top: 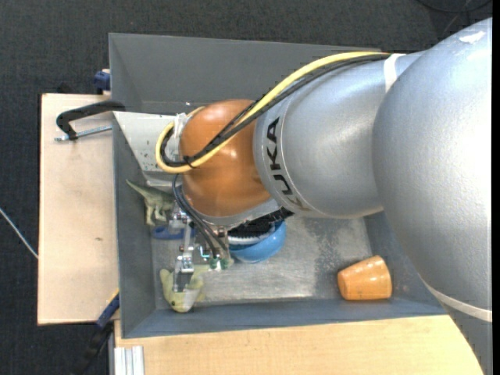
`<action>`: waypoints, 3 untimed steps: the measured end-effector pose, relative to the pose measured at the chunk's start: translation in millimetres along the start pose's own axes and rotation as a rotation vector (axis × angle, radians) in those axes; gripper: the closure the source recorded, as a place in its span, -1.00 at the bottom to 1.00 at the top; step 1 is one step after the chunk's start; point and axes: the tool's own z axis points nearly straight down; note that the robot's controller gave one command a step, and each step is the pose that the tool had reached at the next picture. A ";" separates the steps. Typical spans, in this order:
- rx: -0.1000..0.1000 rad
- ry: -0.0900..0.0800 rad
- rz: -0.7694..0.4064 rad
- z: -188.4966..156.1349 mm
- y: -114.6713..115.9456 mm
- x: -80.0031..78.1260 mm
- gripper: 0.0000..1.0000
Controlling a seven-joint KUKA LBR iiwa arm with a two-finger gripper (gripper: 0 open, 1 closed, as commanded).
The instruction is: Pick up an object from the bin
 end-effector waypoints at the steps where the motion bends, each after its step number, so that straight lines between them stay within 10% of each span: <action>1: -0.001 -0.010 -0.374 78.4 -20.6 -0.1 -1.00; 2: 0.001 -0.014 -0.399 48.4 -51.0 0.1 -1.00; 3: -0.003 -0.012 -0.279 50.2 -29.2 -0.3 -1.00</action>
Offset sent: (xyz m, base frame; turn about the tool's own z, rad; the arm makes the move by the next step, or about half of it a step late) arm -0.0019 -0.0218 -0.0809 -0.3742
